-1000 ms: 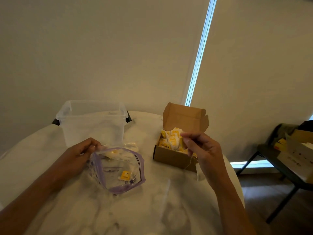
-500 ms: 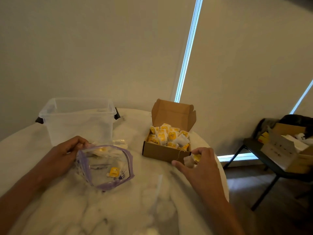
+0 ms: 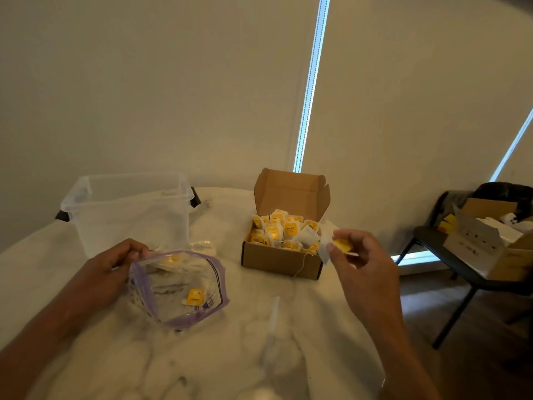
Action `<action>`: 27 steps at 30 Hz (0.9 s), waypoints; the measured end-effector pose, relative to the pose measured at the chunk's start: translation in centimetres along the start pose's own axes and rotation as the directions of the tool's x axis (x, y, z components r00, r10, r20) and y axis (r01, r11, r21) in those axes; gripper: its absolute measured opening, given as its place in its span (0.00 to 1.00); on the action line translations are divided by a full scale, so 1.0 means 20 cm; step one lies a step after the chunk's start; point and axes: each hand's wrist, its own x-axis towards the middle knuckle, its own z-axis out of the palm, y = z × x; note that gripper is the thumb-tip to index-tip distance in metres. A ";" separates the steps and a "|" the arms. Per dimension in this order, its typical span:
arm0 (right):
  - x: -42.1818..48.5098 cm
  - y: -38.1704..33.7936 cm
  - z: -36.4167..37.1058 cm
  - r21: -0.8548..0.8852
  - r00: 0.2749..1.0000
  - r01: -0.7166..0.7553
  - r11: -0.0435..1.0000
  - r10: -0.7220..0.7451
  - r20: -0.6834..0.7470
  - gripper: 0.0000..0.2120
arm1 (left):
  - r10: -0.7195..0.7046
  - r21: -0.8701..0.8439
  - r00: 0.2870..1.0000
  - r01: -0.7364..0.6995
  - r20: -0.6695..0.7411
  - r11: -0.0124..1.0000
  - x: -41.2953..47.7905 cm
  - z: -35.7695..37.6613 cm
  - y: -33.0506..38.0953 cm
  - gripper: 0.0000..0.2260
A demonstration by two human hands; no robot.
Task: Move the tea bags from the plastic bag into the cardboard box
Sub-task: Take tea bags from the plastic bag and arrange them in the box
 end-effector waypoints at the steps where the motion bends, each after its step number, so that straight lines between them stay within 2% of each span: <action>1: 0.04 -0.04 0.00 0.032 1.000 0.014 0.999 -0.015 0.023 0.10 | -0.011 -0.003 1.000 0.011 -0.002 1.000 0.00 0.00 0.00 0.12; 4: 0.16 -0.09 0.01 0.067 0.990 0.039 0.997 -0.048 0.135 0.09 | -0.022 -0.004 1.000 0.022 -0.008 1.000 0.00 0.00 0.01 0.12; 6: 0.24 -0.07 0.05 0.060 0.977 0.005 0.998 -0.018 0.213 0.09 | -0.021 -0.009 1.000 0.021 -0.008 1.000 0.00 0.00 0.00 0.11; 9: 0.32 0.00 0.12 -0.060 0.934 -0.021 0.998 0.041 0.355 0.09 | -0.019 -0.020 1.000 0.019 -0.002 1.000 0.00 0.00 0.01 0.11; 12: 0.33 0.08 0.16 -0.233 0.894 0.043 0.972 0.067 0.444 0.11 | -0.025 -0.008 1.000 0.025 0.000 1.000 -0.01 0.00 0.02 0.11; 17: 0.32 0.08 0.16 -0.358 0.894 0.198 0.912 -0.018 0.447 0.08 | -0.026 0.012 1.000 0.026 0.002 1.000 0.00 -0.01 0.02 0.12; 23: 0.32 0.08 0.16 -0.349 0.863 0.263 0.900 -0.058 0.501 0.16 | -0.026 -0.003 1.000 0.026 0.001 1.000 0.01 -0.01 -0.01 0.10; 27: 0.28 0.06 0.12 -0.276 0.899 0.273 0.922 -0.143 0.413 0.15 | -0.026 -0.002 1.000 0.026 0.005 1.000 0.00 -0.01 0.01 0.12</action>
